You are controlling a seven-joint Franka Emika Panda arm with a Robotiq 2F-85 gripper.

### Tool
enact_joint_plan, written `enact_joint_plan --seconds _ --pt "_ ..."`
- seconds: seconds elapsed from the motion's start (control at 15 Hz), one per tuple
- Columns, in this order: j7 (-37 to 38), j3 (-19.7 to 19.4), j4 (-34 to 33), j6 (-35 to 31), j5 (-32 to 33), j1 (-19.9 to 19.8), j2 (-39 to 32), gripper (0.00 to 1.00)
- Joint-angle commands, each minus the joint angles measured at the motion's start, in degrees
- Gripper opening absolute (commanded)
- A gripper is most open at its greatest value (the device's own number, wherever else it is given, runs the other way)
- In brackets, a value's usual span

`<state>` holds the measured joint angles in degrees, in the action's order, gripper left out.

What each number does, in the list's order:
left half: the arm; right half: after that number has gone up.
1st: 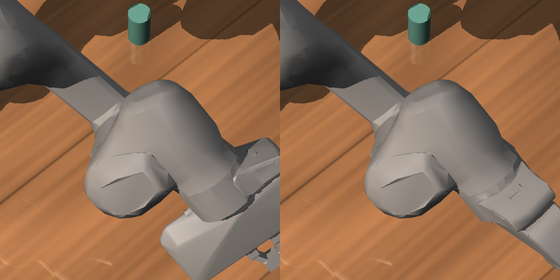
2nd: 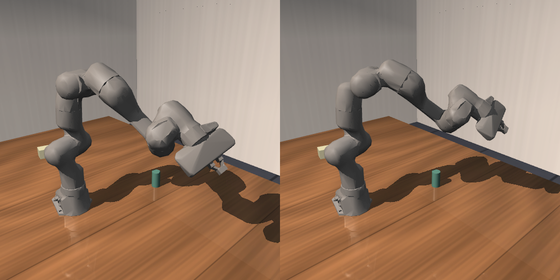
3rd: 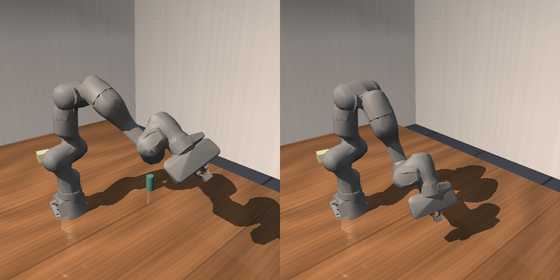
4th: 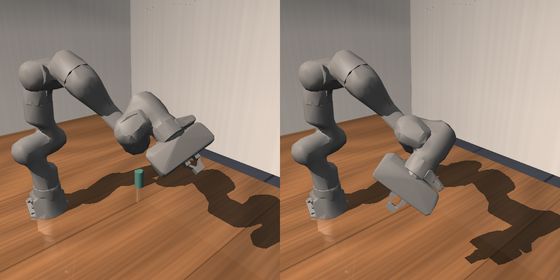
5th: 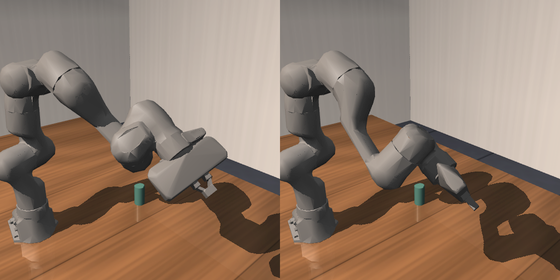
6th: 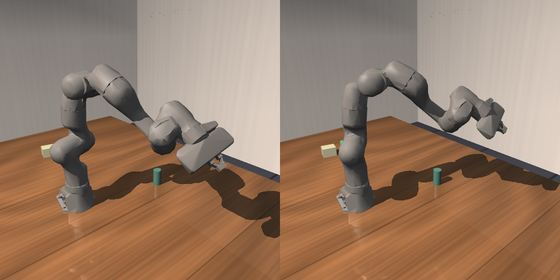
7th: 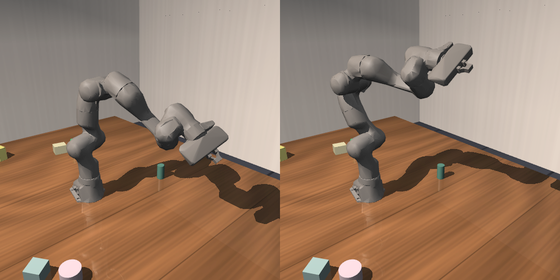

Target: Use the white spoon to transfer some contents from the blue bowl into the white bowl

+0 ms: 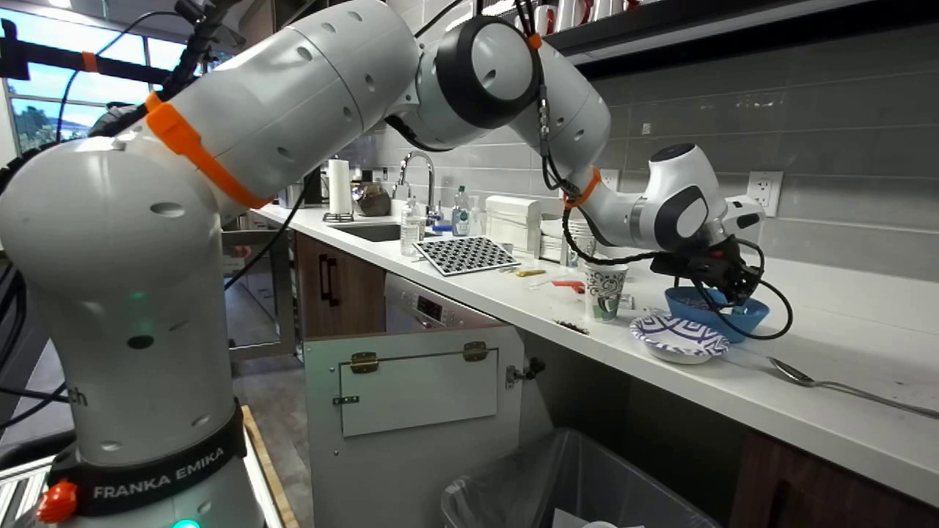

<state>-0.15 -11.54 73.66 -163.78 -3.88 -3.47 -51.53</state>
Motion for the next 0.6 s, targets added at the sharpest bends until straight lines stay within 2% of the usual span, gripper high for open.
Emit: enact_joint_plan --seconds 0.0,0.53 --pt "3.3 0.2 -3.3 7.9 2.0 -0.4 -1.1 0.03" --pt "9.0 0.0 -10.6 23.5 2.7 -1.3 -2.5 0.03"
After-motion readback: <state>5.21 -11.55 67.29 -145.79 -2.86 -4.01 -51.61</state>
